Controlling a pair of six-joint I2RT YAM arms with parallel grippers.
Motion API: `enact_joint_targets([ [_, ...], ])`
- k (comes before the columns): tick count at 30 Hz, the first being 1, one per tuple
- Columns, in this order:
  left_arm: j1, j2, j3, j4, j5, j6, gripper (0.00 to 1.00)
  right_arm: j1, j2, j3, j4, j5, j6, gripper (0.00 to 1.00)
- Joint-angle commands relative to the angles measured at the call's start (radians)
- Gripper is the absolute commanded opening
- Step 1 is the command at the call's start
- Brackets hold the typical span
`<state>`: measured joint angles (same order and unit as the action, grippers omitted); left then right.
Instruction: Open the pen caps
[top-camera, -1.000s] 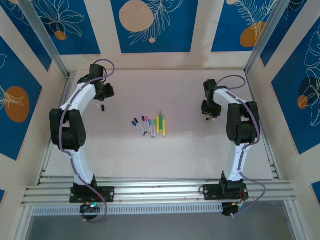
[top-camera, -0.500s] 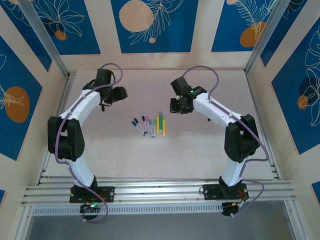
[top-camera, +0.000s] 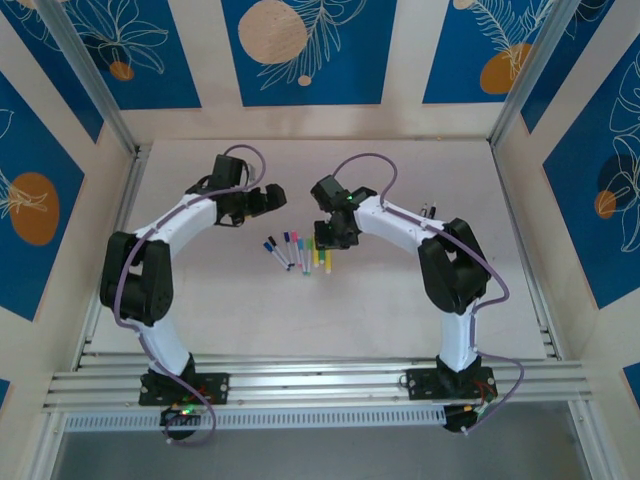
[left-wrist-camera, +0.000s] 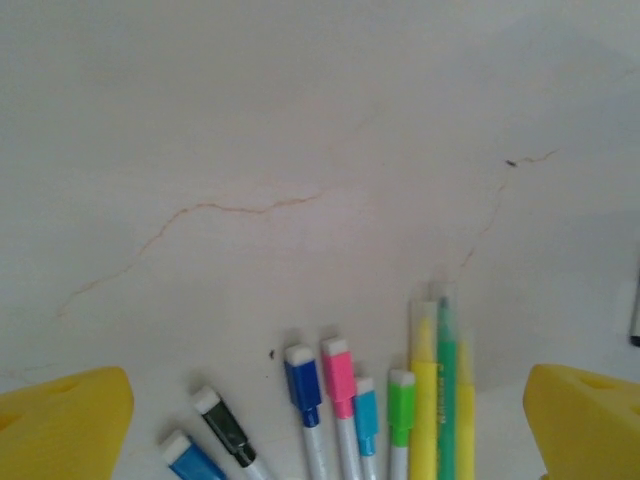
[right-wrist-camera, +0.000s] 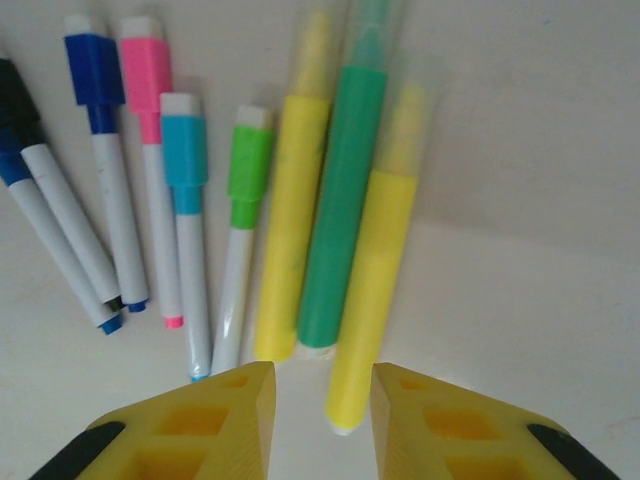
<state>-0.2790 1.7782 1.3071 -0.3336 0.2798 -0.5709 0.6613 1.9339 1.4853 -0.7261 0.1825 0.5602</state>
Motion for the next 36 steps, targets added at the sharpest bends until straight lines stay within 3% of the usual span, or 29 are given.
enact_joint_targets([
  [1,0.003,0.060,0.119,-0.052,0.118,-0.032,1.00,0.014,0.011,-0.007,-0.013,-0.036,0.026,0.30],
  [3,0.001,0.081,0.123,-0.038,0.182,-0.019,1.00,0.020,0.014,-0.007,-0.022,-0.025,0.026,0.30],
  [12,-0.002,0.053,0.094,-0.058,0.103,-0.003,1.00,0.022,0.041,-0.018,-0.049,0.001,0.035,0.28],
  [36,-0.004,0.074,0.124,-0.105,0.100,0.017,0.89,0.020,0.160,0.020,-0.095,0.042,0.025,0.25],
])
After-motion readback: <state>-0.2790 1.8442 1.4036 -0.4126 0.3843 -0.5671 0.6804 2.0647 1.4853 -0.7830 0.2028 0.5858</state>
